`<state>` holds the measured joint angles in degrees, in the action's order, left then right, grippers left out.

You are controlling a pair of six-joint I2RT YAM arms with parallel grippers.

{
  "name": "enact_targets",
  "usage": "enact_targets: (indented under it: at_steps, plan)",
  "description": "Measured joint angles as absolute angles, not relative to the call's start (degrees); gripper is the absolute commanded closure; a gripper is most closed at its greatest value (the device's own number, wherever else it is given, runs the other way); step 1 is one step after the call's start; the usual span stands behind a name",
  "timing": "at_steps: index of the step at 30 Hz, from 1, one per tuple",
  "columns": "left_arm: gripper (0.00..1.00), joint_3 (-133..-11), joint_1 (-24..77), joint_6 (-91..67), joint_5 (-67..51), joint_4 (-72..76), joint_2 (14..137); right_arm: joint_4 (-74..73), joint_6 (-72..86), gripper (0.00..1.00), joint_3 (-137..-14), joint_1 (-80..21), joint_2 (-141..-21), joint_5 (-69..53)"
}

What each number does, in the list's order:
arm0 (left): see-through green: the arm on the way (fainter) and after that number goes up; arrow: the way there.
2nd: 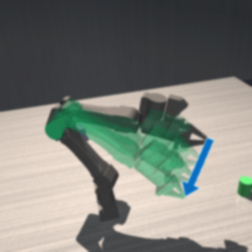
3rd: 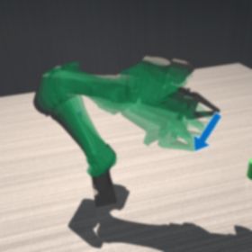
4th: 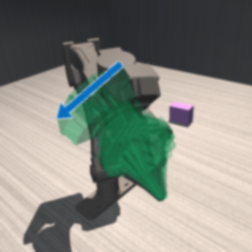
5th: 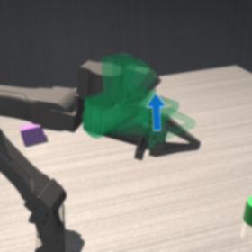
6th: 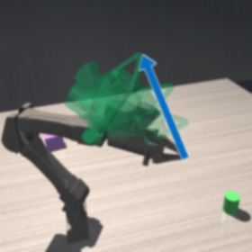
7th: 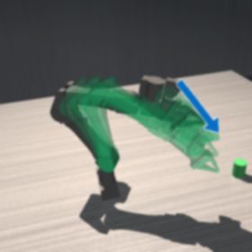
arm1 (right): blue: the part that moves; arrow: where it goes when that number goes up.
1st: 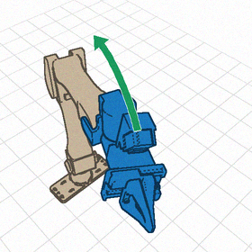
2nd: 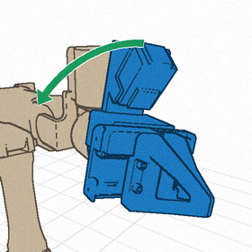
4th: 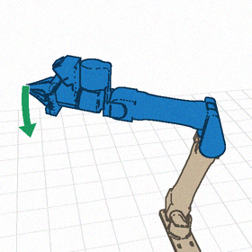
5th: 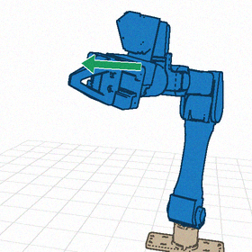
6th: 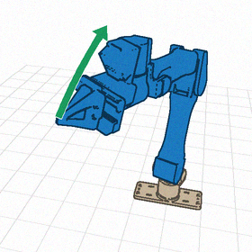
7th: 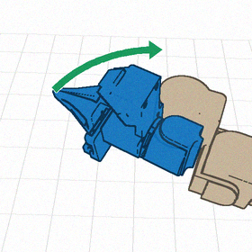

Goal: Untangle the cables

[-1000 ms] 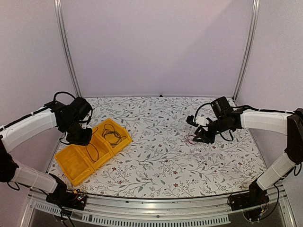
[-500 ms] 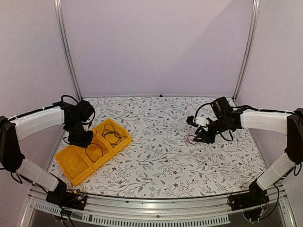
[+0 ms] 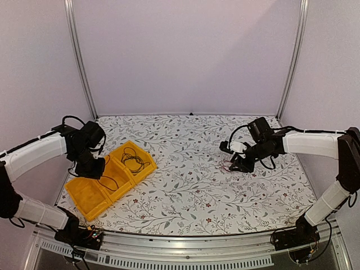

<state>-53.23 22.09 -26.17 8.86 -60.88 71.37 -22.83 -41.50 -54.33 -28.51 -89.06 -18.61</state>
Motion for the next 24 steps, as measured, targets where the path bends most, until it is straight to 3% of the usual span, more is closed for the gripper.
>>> enact_targets:
  at_steps: [15,24]
  plan:
    - [1.00,-51.9,22.1,-28.1,5.6,-62.5,73.0,-22.9,-41.8,0.60,-54.3,-28.6,-89.1,-18.1]
    - [1.00,-58.5,22.1,-26.2,6.2,-60.8,83.1,-22.9,-42.1,0.59,-54.3,-28.6,-89.1,-17.2]
